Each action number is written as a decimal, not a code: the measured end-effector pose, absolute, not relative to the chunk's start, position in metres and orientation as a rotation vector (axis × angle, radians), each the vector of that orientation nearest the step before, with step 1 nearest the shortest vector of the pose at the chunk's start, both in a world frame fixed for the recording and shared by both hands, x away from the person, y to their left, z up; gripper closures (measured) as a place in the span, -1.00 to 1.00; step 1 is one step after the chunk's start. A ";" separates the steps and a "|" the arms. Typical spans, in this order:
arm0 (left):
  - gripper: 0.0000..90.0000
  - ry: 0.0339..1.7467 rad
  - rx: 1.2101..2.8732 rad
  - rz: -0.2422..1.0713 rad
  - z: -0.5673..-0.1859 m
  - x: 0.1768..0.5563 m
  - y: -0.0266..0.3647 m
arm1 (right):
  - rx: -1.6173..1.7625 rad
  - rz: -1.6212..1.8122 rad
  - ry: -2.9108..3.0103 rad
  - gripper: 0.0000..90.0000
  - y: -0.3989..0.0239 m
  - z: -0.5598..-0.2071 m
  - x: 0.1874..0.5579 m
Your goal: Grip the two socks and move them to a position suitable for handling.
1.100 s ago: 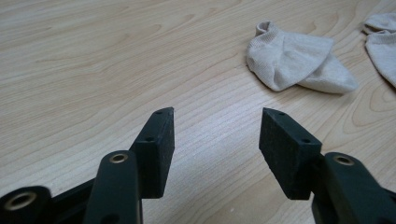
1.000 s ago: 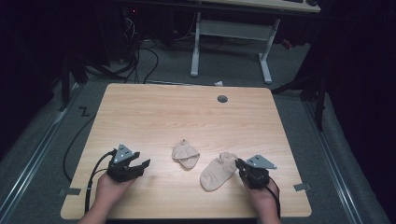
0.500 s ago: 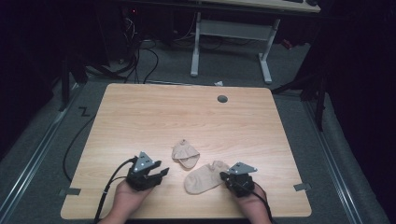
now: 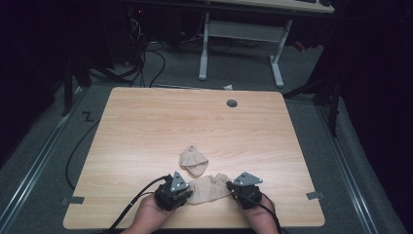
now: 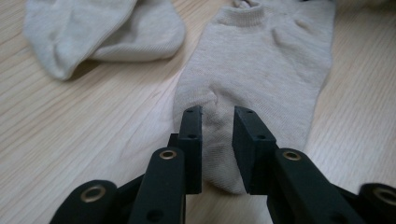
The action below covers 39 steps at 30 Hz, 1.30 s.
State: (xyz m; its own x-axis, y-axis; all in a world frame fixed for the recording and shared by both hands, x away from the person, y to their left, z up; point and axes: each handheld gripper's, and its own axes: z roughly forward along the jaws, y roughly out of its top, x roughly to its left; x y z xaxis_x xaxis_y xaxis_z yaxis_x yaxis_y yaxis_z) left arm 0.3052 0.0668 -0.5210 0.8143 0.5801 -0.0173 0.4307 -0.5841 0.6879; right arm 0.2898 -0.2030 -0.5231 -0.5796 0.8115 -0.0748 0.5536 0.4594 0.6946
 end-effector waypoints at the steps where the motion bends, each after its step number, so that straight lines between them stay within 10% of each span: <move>1: 0.63 0.741 2.288 0.271 -0.521 0.304 0.070 | 1.141 0.896 2.328 0.98 -0.201 -0.523 0.287; 27: 0.37 0.983 2.011 0.372 -0.495 0.343 0.158 | 1.015 0.852 2.459 0.94 -0.108 -0.517 0.359; 36: 0.36 0.995 1.998 0.367 -0.495 0.344 0.162 | 1.044 0.885 2.425 0.12 -0.066 -0.499 0.385; 39: 0.36 0.993 2.002 0.367 -0.495 0.344 0.162 | 1.039 0.772 2.446 0.32 -0.054 -0.510 0.396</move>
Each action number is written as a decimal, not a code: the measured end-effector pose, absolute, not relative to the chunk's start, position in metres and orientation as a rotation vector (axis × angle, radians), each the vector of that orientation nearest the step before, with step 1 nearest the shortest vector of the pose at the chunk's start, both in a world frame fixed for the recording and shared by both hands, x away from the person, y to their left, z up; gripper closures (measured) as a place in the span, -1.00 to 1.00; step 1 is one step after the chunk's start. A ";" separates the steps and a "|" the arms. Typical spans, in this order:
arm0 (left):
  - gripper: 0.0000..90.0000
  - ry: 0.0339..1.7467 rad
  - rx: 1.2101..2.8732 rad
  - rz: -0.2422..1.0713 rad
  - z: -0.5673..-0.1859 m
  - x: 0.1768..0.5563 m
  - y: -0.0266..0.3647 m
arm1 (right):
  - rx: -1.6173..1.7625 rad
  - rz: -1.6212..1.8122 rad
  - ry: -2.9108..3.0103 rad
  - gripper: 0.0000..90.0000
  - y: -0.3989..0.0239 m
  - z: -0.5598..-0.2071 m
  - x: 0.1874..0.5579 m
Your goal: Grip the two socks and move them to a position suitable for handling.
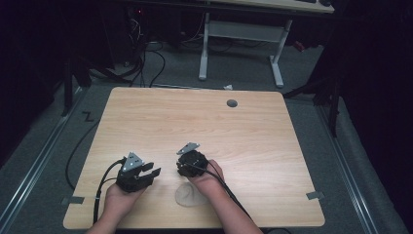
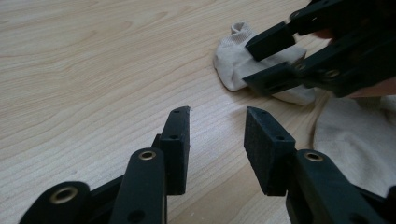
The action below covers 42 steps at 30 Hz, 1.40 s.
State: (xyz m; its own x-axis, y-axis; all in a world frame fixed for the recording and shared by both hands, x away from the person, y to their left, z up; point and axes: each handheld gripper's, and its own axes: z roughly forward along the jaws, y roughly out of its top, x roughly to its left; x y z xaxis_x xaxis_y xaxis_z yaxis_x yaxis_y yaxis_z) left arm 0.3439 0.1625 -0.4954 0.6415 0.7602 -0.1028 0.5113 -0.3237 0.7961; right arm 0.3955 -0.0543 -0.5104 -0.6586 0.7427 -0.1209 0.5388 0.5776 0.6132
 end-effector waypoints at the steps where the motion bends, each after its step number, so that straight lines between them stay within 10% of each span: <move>1: 0.36 0.990 2.001 0.369 -0.495 0.344 0.163 | 1.033 0.740 2.450 0.52 -0.054 -0.513 0.397; 5: 0.36 0.989 2.003 0.368 -0.495 0.343 0.163 | 1.030 0.801 2.411 0.88 -0.060 -0.506 0.393; 24: 0.36 0.975 2.040 0.376 -0.499 0.341 0.152 | 1.320 1.039 2.141 0.87 -0.163 -0.491 0.378; 42: 0.36 0.960 2.047 0.375 -0.498 0.341 0.151 | 1.272 0.978 2.193 0.81 -0.158 -0.495 0.378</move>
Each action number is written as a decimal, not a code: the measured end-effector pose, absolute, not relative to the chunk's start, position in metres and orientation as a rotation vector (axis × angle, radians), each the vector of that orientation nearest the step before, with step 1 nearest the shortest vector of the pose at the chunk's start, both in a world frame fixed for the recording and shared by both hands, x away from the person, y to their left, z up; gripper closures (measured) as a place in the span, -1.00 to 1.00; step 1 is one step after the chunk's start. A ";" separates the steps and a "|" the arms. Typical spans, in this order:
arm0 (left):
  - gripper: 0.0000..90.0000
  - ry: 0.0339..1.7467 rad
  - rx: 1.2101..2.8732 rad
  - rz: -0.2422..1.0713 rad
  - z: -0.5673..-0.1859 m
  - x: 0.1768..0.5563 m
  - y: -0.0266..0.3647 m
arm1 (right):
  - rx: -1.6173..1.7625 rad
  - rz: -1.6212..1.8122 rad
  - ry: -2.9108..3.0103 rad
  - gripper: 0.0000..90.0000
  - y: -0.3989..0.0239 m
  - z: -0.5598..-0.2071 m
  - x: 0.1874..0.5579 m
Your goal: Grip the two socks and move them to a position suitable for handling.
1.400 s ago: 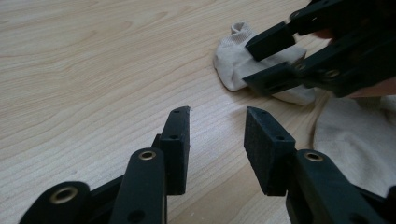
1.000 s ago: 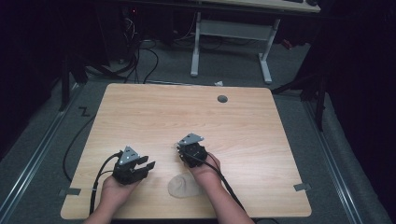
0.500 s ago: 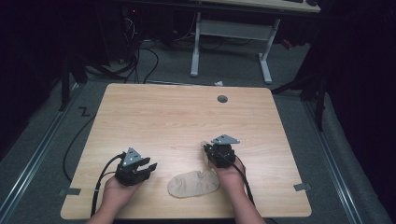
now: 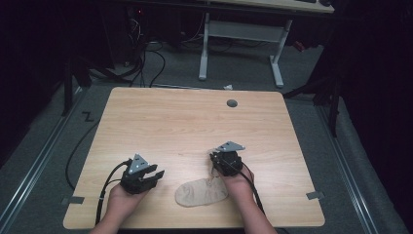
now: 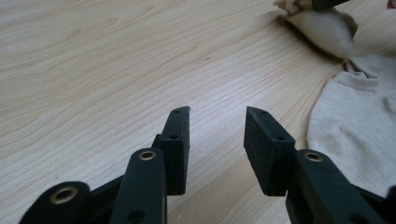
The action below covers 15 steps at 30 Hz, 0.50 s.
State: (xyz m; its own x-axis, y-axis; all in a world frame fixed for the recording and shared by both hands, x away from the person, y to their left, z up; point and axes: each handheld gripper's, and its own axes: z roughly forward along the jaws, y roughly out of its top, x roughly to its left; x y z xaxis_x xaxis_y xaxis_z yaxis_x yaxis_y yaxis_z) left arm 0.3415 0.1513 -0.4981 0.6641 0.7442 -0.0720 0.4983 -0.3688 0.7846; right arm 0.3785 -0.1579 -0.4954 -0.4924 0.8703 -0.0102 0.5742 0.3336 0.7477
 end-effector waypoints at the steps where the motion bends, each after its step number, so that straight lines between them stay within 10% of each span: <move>1: 0.36 0.958 2.043 0.377 -0.498 0.341 0.151 | 1.277 0.982 2.193 0.81 -0.157 -0.495 0.379; 7: 0.36 0.946 2.058 0.375 -0.499 0.342 0.149 | 1.260 0.960 2.193 0.90 -0.155 -0.493 0.380; 15: 0.35 0.944 2.050 0.383 -0.497 0.339 0.148 | 1.244 0.845 2.275 0.50 -0.135 -0.505 0.390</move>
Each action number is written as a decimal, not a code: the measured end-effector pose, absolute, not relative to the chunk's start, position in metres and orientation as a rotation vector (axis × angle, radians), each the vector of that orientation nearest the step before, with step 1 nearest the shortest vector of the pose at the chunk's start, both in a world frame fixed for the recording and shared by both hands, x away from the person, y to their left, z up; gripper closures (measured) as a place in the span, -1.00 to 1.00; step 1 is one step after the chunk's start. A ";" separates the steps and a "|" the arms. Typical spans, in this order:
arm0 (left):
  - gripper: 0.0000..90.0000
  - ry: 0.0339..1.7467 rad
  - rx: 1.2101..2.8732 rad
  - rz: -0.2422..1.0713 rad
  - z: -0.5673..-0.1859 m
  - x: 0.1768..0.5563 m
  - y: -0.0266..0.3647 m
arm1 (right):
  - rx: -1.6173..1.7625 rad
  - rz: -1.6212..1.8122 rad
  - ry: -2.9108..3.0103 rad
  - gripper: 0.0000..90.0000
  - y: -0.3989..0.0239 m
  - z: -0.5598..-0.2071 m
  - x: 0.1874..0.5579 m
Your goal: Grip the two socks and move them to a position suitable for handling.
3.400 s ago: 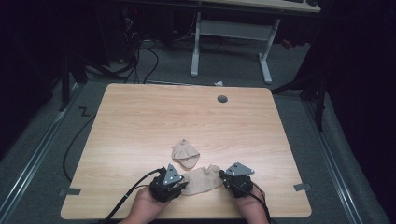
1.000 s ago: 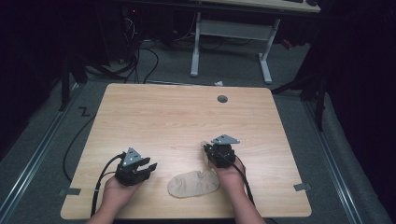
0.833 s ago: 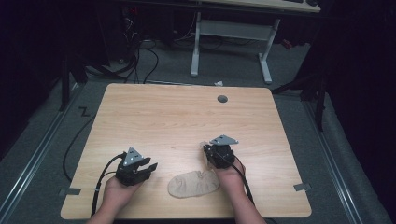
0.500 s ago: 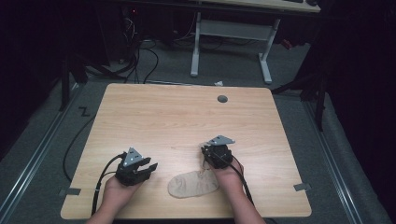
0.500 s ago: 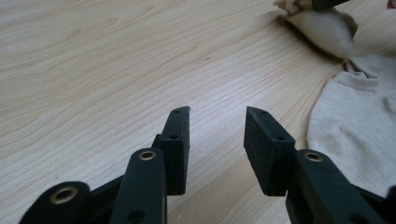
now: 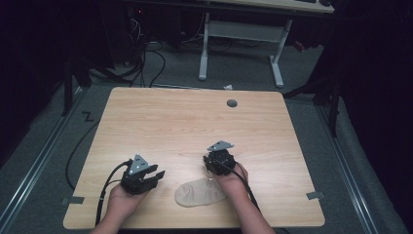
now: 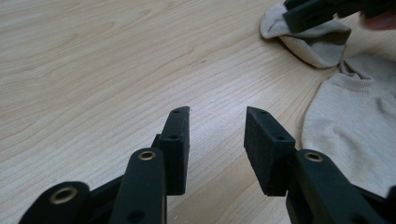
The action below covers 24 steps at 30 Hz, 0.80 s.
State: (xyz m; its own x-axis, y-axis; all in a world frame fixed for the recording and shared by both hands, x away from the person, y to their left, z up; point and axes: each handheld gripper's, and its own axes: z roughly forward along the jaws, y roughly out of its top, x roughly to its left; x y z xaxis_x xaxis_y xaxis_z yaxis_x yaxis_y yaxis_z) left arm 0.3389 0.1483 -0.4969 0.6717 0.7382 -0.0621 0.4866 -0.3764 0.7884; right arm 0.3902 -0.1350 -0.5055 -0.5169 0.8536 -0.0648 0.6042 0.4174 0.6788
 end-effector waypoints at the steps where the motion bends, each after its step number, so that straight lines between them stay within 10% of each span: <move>1: 0.35 0.942 2.051 0.382 -0.497 0.338 0.148 | 1.247 0.831 2.289 0.50 -0.133 -0.509 0.393; 5: 0.35 0.932 2.057 0.388 -0.497 0.338 0.147 | 1.241 0.810 2.288 0.91 -0.132 -0.512 0.396; 24: 0.36 0.928 2.071 0.393 -0.499 0.339 0.146 | 1.385 1.074 1.981 0.79 -0.221 -0.486 0.356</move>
State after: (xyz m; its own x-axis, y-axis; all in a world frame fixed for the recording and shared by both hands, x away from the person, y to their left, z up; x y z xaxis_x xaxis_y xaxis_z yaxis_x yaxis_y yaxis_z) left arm 0.3391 0.1457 -0.4990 0.6803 0.7316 -0.0440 0.4780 -0.3974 0.7834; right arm 0.3563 -0.2211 -0.4855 -0.3640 0.9304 0.0424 0.5433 0.1752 0.8211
